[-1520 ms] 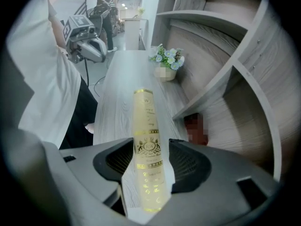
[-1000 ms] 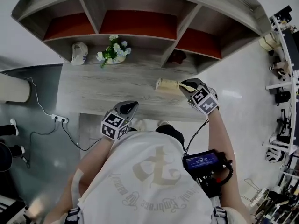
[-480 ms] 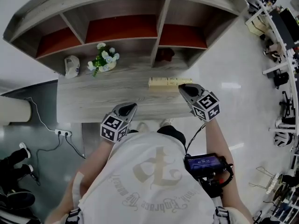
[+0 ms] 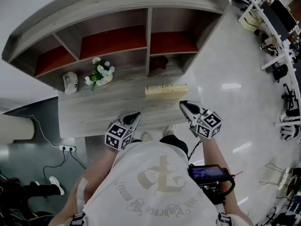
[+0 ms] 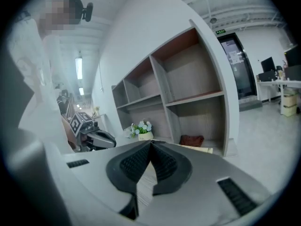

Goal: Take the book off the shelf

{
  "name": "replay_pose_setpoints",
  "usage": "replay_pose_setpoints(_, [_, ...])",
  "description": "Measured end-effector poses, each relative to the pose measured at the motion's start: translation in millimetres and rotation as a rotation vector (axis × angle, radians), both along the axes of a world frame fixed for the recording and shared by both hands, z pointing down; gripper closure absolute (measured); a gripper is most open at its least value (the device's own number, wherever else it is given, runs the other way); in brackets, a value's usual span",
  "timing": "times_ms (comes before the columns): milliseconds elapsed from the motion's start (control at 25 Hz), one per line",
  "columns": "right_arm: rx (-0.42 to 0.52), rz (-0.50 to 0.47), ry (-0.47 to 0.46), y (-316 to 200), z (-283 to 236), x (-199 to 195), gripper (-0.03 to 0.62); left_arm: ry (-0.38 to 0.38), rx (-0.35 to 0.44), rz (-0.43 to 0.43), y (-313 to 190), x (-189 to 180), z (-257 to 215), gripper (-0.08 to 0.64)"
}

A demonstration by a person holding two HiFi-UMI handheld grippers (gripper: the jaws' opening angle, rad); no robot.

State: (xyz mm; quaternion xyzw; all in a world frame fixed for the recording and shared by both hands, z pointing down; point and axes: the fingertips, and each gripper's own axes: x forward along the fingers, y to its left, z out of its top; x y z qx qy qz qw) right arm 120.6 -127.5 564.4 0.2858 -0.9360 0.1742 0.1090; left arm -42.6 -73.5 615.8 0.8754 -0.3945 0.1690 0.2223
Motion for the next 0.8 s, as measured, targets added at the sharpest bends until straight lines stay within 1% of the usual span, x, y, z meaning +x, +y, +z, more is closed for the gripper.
replay_pose_setpoints(80, [-0.002, 0.021, -0.027, 9.6, 3.3, 0.2, 0.591, 0.000, -0.003, 0.010, 0.2, 3.1, 0.4, 0.546])
replay_pose_setpoints(280, [-0.015, 0.027, -0.039, 30.3, 16.1, -7.6, 0.591, -0.007, -0.006, 0.033, -1.6, 3.4, 1.7, 0.546])
replay_pose_setpoints(560, [-0.020, 0.094, -0.082, 36.7, 18.0, -6.5, 0.591, -0.016, -0.005, 0.070, -5.6, 5.2, -0.6, 0.546])
replay_pose_setpoints(800, [-0.019, 0.120, -0.098, 40.4, 13.7, -0.6, 0.591, -0.017, -0.017, 0.073, -1.0, 7.3, 1.7, 0.546])
